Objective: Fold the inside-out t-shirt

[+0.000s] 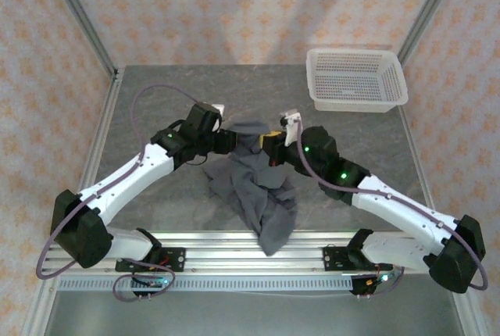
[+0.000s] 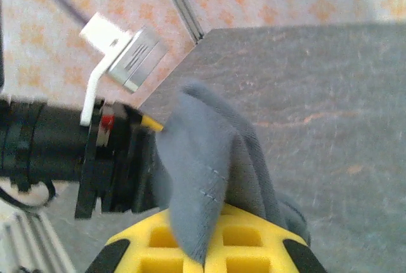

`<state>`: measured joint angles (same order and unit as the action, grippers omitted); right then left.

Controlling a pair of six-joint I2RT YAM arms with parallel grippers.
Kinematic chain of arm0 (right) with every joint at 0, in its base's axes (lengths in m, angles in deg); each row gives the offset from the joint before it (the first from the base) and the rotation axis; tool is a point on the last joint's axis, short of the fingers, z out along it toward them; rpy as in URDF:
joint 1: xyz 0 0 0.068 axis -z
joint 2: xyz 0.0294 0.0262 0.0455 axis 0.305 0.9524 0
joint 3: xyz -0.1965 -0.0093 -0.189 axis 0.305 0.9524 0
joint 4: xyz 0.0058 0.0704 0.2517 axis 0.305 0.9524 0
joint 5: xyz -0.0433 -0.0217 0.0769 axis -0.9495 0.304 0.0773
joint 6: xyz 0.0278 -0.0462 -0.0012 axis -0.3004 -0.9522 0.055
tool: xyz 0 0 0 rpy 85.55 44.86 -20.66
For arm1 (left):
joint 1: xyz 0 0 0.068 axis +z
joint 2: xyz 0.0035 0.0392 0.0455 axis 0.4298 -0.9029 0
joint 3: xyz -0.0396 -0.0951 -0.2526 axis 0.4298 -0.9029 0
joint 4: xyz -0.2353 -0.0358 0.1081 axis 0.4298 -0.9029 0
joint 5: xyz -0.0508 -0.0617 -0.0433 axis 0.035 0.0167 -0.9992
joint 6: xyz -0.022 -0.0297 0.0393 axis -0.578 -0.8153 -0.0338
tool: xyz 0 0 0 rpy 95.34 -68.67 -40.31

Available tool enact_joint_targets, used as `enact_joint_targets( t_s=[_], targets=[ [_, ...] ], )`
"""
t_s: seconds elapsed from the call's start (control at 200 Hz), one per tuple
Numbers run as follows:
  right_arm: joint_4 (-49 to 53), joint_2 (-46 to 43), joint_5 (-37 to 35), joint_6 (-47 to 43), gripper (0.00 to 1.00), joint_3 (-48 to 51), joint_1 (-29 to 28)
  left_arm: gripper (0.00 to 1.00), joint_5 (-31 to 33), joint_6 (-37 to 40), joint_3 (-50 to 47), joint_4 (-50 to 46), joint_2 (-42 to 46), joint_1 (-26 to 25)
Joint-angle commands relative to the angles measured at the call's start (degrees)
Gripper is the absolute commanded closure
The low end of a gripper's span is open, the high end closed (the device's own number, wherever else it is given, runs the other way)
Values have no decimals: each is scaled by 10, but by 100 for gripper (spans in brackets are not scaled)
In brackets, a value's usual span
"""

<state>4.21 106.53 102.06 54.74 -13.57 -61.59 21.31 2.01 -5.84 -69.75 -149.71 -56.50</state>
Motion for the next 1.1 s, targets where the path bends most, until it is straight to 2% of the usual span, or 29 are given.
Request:
enact_joint_targets(
  t_s=[0.0,0.09,0.17,0.305,0.445,0.545,0.646,0.731,0.786,1.001,1.046,1.096],
  targets=[
    [44,-2,70,133,100,2,51,48,56,35,-30,34,62,6],
    [97,26,58,158,100,-14,89,45,39,26,-55,57,127,6],
    [127,52,49,161,100,-32,98,44,17,16,-76,80,178,5],
    [117,93,86,170,100,-51,98,44,-23,8,-78,78,196,2],
    [119,123,125,177,100,-73,97,43,-48,49,-71,91,166,-35],
    [107,132,158,181,100,-76,96,43,-28,84,-52,92,128,-71],
    [114,129,157,184,100,-78,96,43,12,98,-29,92,86,-78],
    [117,124,163,187,100,-78,96,43,91,127,-13,92,55,-79],
    [118,122,168,187,100,-80,94,42,113,148,4,91,34,-77],
    [131,132,180,184,100,-100,87,25,-38,195,42,140,-49,-65],
    [135,134,182,184,100,-105,86,25,-39,190,49,147,-65,-64],
    [137,137,186,182,100,-110,84,25,-8,174,55,153,-82,-61]
  ],
)
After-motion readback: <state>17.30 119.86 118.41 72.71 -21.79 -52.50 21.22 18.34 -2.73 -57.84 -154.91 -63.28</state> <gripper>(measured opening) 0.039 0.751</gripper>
